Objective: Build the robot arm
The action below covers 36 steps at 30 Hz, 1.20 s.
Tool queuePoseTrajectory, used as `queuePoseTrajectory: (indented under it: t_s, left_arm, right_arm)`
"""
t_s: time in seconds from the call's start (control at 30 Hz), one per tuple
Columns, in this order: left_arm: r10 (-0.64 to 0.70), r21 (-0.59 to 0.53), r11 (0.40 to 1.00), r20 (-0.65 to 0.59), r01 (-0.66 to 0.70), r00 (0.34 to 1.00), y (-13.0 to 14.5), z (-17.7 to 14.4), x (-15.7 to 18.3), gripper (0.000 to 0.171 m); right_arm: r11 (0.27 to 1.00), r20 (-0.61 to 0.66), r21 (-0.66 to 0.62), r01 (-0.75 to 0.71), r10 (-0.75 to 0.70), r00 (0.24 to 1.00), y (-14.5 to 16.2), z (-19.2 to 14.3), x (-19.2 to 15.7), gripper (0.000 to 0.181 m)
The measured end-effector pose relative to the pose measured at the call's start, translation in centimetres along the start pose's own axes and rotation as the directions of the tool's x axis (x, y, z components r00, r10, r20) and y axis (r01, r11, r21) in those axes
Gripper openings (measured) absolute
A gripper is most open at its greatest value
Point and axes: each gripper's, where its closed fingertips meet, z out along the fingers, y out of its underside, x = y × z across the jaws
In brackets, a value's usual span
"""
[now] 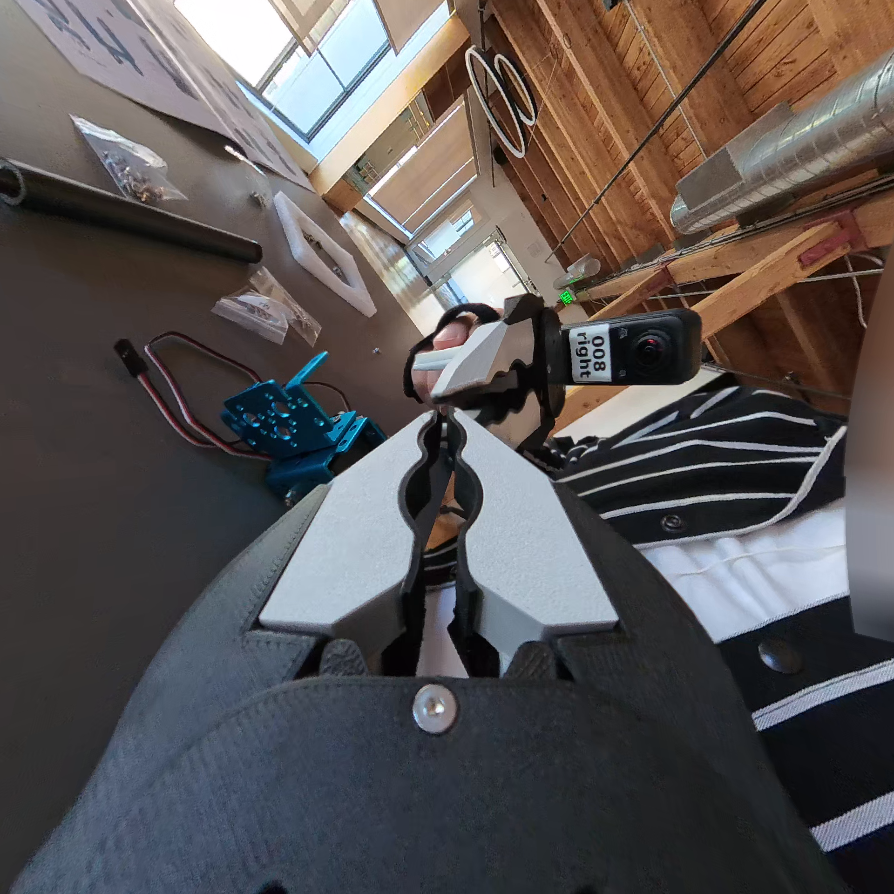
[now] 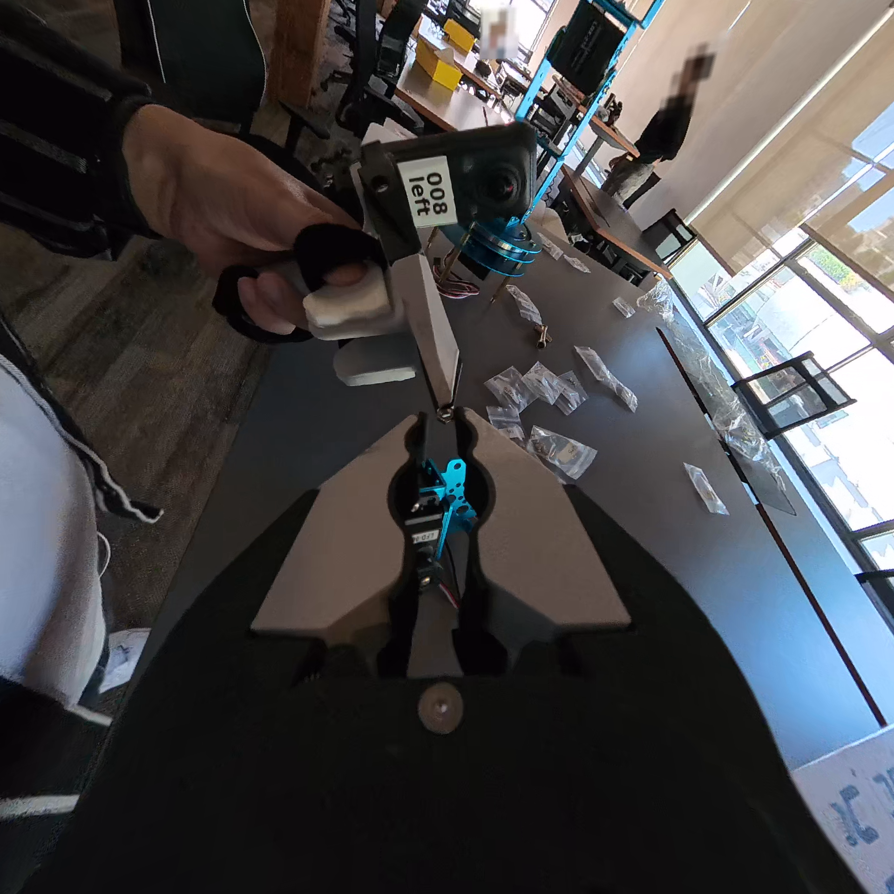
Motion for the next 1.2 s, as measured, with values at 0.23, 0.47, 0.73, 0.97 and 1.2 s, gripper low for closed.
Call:
queuePoseTrajectory:
  t_s: [0.23, 0.47, 0.73, 0.97, 1.2]
  left_arm:
    - [-0.047, -0.056, 0.997, 0.108, 0.053, 0.993, 0.6, -0.7, -1.7, 0.000]
    - [-0.026, -0.075, 0.996, 0.312, 0.052, 0.950, 1.6, 0.3, -2.5, 0.000]
    - [0.005, 0.020, 1.000, 0.544, -0.019, 0.839, 2.6, -0.4, -3.7, 0.000]
    - [-0.012, 0.103, 0.993, 0.571, -0.057, 0.821, 2.8, -0.2, -3.1, 0.000]
    - [0.028, 0.130, 0.983, 0.607, -0.134, 0.795, 2.7, -0.2, -2.8, 0.000]
  right_arm:
    - [0.995, 0.040, -0.085, -0.054, 0.058, 0.998, 2.6, -1.6, -0.1, 0.024]
    - [0.991, 0.215, -0.091, -0.103, 0.121, 0.969, 4.7, -2.3, -0.6, 0.037]
    - [0.999, 0.226, -0.030, -0.039, 0.045, 0.973, 4.4, -0.7, -1.3, 0.034]
    - [0.996, 0.221, 0.071, -0.051, 0.035, 0.975, 3.1, -1.7, -0.6, 0.007]
    - [0.999, 0.417, -0.032, 0.023, -0.008, 0.909, 3.7, -1.7, -0.9, 0.022]
